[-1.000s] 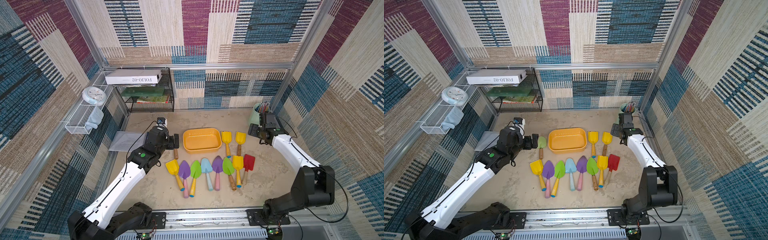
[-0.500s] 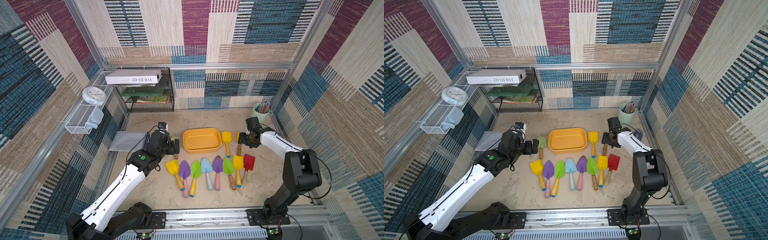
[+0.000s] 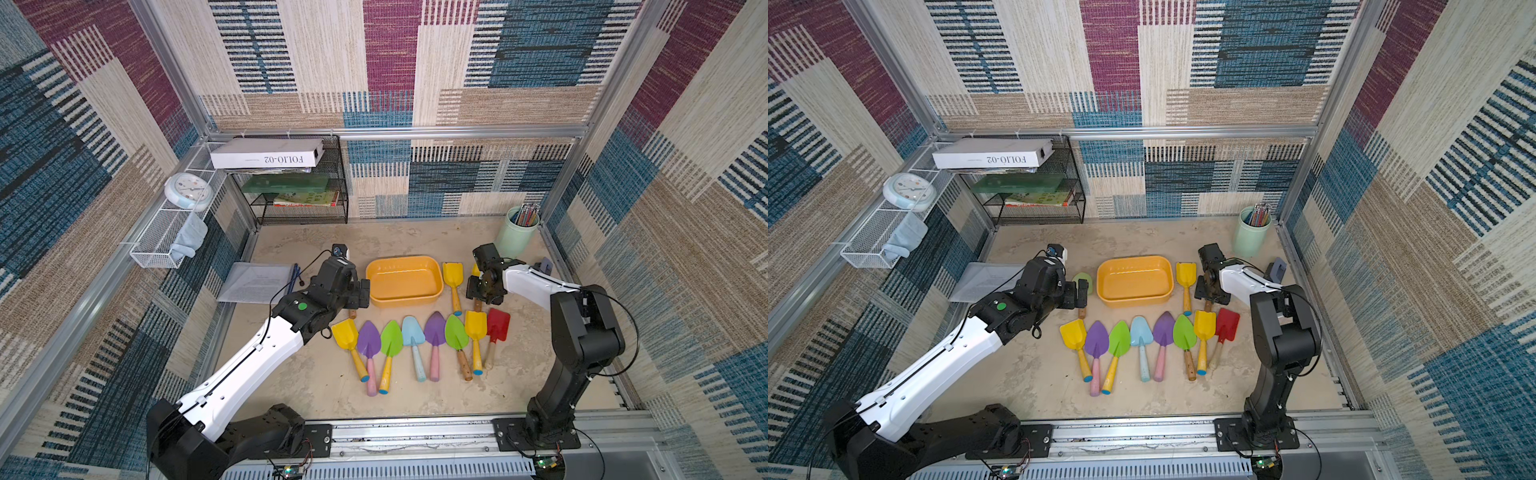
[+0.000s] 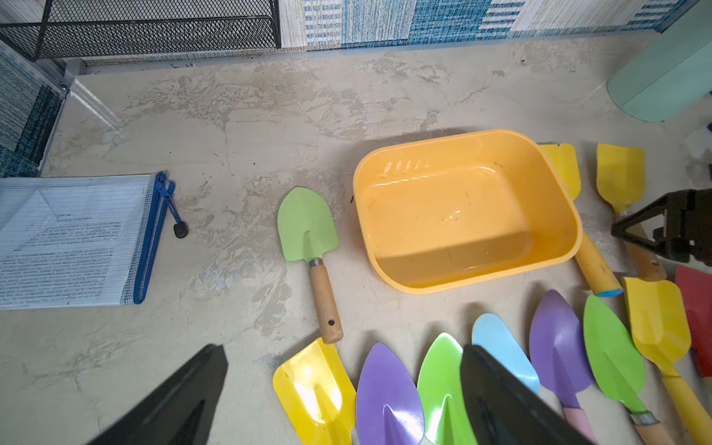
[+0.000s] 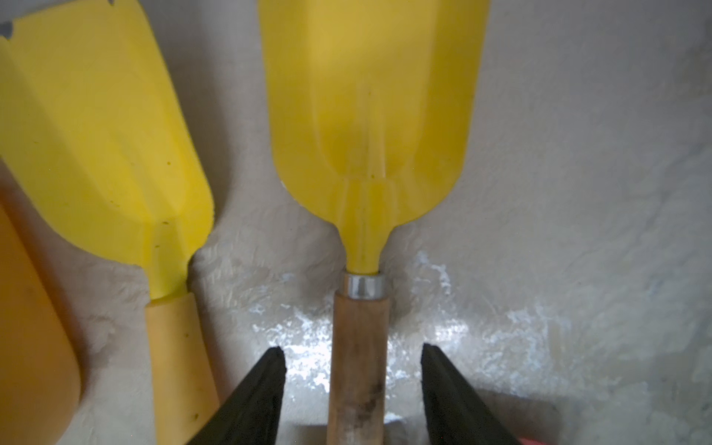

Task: Put the shovel into the storage box
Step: Pick up the shovel from the center of the board.

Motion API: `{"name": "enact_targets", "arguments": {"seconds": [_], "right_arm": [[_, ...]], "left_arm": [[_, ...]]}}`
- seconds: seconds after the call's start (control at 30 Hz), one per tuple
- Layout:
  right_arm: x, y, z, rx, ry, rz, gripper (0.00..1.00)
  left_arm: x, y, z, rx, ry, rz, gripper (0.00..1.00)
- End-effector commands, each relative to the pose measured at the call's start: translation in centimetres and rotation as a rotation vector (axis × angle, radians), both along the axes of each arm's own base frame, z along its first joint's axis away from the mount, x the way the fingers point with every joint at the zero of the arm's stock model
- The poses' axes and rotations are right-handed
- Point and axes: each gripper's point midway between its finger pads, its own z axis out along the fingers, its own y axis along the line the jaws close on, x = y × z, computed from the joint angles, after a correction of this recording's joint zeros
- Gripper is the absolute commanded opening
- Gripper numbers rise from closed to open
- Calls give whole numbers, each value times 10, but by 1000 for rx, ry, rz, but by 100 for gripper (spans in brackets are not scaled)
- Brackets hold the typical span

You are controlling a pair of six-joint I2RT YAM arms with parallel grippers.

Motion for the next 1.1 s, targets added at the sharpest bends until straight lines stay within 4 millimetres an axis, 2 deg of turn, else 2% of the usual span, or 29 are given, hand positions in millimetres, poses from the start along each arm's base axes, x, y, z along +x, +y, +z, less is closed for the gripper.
{"name": "enact_targets", "arguments": {"seconds": [0.0, 0.23, 0.47, 0.67, 0.93, 1.07], "right_arm": [[-2, -1, -5, -7, 1, -12, 56], [-1, 1, -9, 4, -3, -3, 48], [-1, 3, -12, 18, -9, 1, 25], [-1, 4, -12, 23, -16, 9, 20], [0, 4, -10, 20, -25, 9, 0], [3, 3, 0, 16, -57, 22, 0]], "left_arm": [[1, 1, 1, 20, -4, 12, 99], [1, -5, -1, 35, 2, 4, 99], [1, -11, -1, 32, 8, -6, 99], [0, -14, 0, 33, 7, -11, 99], [1, -17, -1, 41, 11, -16, 99], [0, -17, 1, 38, 9, -19, 99]]}}
